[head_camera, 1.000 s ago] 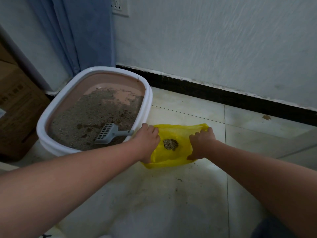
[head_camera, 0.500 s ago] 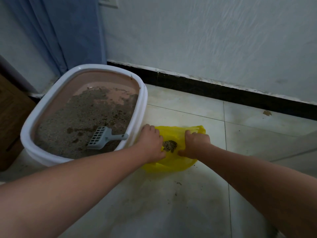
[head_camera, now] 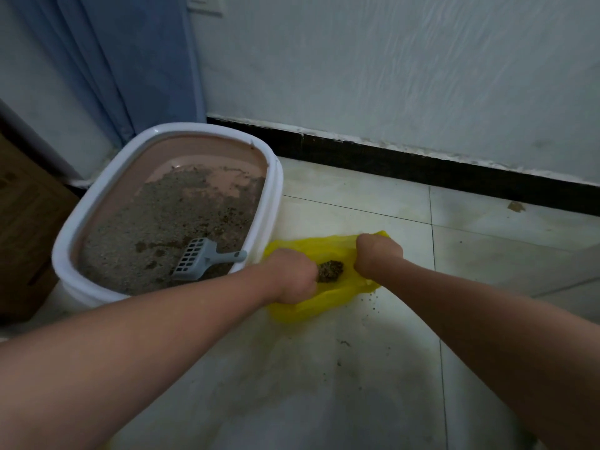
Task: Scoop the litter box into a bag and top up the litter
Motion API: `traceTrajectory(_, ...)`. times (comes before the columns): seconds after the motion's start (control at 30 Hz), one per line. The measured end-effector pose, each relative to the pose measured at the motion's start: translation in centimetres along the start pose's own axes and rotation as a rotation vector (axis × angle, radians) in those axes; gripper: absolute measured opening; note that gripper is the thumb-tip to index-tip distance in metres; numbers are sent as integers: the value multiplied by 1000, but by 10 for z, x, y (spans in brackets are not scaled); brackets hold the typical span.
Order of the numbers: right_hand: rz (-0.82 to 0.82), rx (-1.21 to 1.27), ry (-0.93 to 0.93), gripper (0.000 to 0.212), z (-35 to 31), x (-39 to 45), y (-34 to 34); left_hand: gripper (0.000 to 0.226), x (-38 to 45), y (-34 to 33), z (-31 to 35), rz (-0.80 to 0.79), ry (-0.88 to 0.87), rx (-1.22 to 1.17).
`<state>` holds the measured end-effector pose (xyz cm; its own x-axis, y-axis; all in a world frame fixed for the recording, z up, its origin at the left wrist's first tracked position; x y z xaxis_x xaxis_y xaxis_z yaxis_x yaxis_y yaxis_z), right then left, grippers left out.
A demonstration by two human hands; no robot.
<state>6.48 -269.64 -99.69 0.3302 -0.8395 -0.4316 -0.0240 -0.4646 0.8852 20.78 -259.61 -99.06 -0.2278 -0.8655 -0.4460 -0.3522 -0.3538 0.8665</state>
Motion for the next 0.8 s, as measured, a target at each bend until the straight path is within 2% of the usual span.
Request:
traceTrajectory(0.1,22,91,-9,26,1,-4,6,33,-5,4,-7,157,220,-42)
traceTrajectory(0.2,2,278,-58,24,2,-5,10,13,-8,9,-16,279,253,72)
traceTrajectory(0.27,-26,404,-96,27,2,-6,15,12,-9,5,-20,389,245,-2)
traceTrajectory(0.37,-79,552,-116,29,5,-10,18,12,-12,2,-24,633,156,-219)
traceTrajectory(0.43,-74,653,-157,23,10,-14,19,7,-17,6,-24,787,53,-113)
traceTrajectory(0.47,-63,728,-195,21,14,-16,19,3,-17,6,-25,809,21,-1)
traceTrajectory(0.53,-70,864,-252,22,20,-20,20,18,-16,3,-24,789,99,162)
traceTrajectory(0.6,-80,984,-291,21,23,-24,23,44,-15,-3,-21,594,293,88)
traceTrajectory(0.67,-84,1067,-285,19,24,-26,26,64,-12,-11,-14,359,469,-107)
traceTrajectory(0.7,-95,1108,-262,18,23,-27,28,66,-11,-11,-11,322,546,-233)
traceTrajectory(0.8,-152,1239,-193,22,23,-26,30,64,-6,3,-8,399,788,-713)
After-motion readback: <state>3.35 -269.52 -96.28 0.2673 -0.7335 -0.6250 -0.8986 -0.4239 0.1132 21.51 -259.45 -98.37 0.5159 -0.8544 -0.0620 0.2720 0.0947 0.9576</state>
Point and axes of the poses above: each hand's wrist, its own x-axis towards the middle knuckle, its own y-axis out of the back of the hand, z = x × y, the point moved 1 cm from there along x, towards the middle knuckle, and after that the axes turned 14 degrees about x, right-handed, at the moved point
